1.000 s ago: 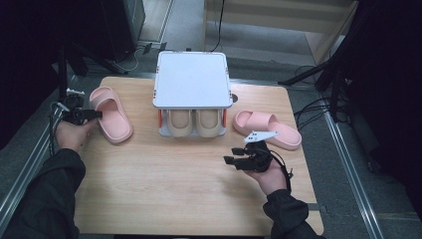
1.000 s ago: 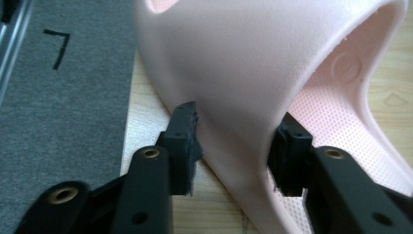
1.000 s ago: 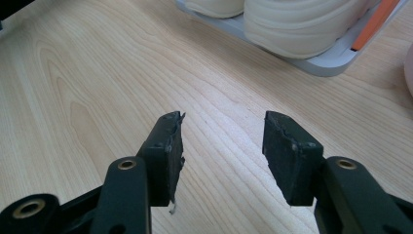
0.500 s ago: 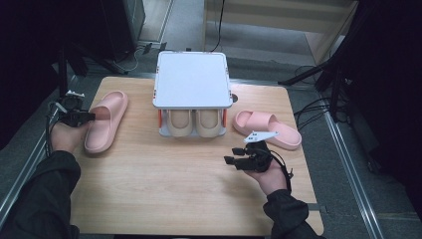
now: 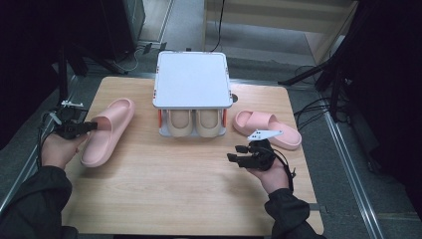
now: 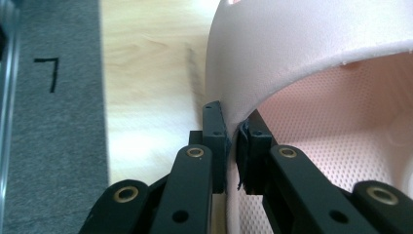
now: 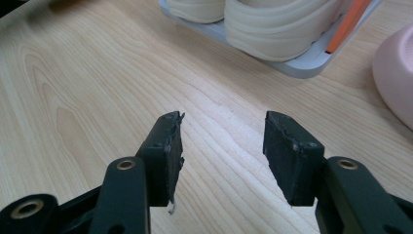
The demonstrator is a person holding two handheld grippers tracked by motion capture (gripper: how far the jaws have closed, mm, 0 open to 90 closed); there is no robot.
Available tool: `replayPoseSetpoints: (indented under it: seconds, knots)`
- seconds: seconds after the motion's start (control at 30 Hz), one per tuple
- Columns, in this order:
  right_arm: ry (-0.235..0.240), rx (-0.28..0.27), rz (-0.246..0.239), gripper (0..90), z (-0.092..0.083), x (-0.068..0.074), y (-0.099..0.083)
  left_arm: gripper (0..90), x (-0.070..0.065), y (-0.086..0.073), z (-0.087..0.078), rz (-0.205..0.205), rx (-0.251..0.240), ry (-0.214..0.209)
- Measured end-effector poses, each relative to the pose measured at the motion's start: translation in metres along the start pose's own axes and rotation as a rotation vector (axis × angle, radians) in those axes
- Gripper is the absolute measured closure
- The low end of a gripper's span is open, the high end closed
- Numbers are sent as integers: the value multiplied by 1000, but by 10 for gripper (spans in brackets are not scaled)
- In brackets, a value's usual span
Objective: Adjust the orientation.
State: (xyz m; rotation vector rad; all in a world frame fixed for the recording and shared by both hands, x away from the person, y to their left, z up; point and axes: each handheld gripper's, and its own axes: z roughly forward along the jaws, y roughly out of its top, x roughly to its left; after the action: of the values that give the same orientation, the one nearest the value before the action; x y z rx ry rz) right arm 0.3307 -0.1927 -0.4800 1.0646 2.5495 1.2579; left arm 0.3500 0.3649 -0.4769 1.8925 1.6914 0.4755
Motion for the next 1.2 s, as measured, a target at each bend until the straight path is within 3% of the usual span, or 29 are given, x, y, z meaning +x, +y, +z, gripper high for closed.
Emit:
replayPoseSetpoints:
  seconds: [0.13, 0.27, 0.47, 0.87, 1.07, 1.2]
  knots:
    - [-6, -3, 3, 489, 0, -2, 1, 838, -18, -12, -18, 33, -11, -37]
    - [-6, -1, 1, 489, 0, -1, 3, 837, -45, -27, -36, 104, -16, -55]
    - [-1, -2, -3, 489, 3, 0, 5, 836, -80, -38, -48, 187, -13, -113]
    - [11, -2, 8, 484, 7, 5, 8, 834, -152, -51, -36, 290, 13, -246]
    - [18, 5, -21, 486, 13, 14, 9, 831, -181, -52, -18, 362, 68, -268]
    - [27, 13, -40, 489, 18, 20, 10, 830, -191, -53, -9, 372, 88, -267]
